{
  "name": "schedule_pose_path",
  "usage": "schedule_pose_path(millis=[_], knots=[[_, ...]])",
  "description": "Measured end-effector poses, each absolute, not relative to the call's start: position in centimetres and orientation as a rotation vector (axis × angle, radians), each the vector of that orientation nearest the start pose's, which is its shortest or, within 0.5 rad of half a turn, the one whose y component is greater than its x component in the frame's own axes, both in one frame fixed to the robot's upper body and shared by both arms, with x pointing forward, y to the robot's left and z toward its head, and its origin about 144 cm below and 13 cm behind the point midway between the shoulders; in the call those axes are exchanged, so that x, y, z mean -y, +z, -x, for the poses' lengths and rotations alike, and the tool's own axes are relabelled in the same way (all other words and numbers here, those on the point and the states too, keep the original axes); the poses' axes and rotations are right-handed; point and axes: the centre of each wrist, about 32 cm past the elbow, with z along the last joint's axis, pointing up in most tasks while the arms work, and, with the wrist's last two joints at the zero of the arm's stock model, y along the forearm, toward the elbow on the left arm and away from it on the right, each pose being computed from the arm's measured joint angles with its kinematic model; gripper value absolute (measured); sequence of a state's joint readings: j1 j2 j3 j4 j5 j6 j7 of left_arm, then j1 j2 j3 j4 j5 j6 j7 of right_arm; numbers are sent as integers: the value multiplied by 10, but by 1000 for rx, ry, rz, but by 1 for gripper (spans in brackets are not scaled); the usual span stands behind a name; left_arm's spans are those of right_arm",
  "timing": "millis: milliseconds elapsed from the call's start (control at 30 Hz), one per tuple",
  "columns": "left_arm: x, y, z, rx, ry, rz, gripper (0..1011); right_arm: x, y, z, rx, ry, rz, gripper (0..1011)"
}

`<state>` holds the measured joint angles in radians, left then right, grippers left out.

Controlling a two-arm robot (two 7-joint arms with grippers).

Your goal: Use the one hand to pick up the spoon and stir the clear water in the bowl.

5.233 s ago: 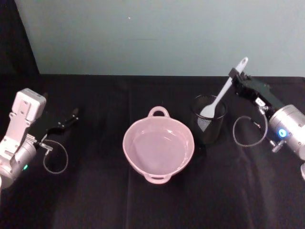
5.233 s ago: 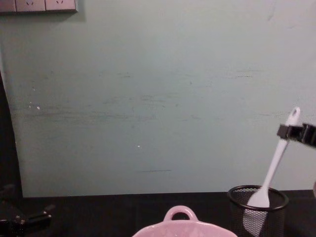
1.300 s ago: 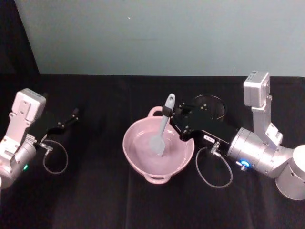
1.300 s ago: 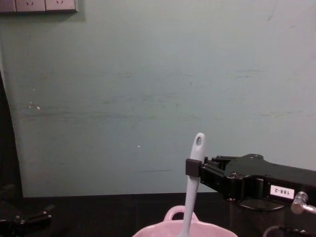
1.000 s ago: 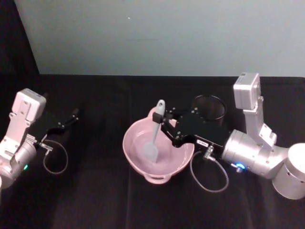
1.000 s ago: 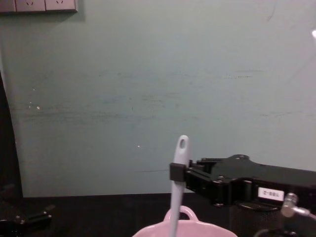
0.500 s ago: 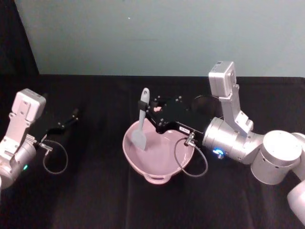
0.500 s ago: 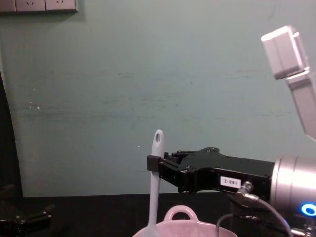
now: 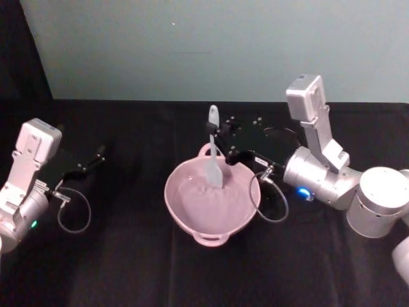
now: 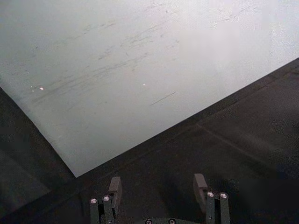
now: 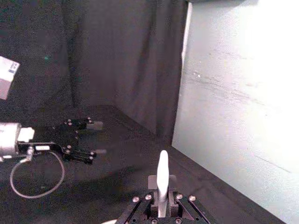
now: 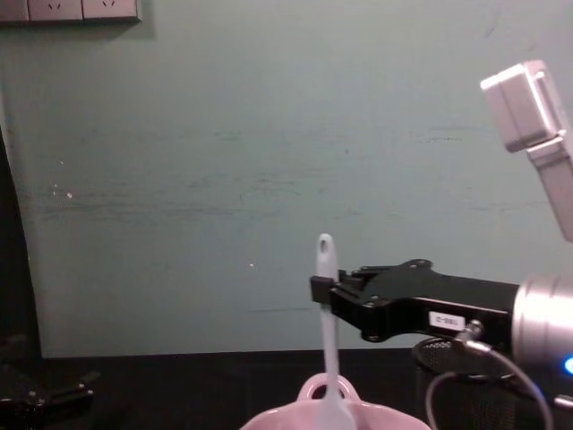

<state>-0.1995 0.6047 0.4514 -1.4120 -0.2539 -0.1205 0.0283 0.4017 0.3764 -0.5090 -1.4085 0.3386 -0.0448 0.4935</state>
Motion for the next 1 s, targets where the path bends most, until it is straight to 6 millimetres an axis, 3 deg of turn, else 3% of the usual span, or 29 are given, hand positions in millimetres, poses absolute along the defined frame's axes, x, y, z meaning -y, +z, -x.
schedule_pose_path(millis=[200,500,767,1000], knots=[[-310,1140,-489,285,1248,-304,1011,221,1200,-532,181,-688,83,125],[-310,1140,-489,285,1248,-304,1011,229,1201,-502,155,-643,72,125],[-310,1140,-489,285,1248,-304,1011,215,1201,-490,123,-592,32,125],[-310,1140,-489,285,1248,-304,1011,196,1198,-497,109,-583,17,125]])
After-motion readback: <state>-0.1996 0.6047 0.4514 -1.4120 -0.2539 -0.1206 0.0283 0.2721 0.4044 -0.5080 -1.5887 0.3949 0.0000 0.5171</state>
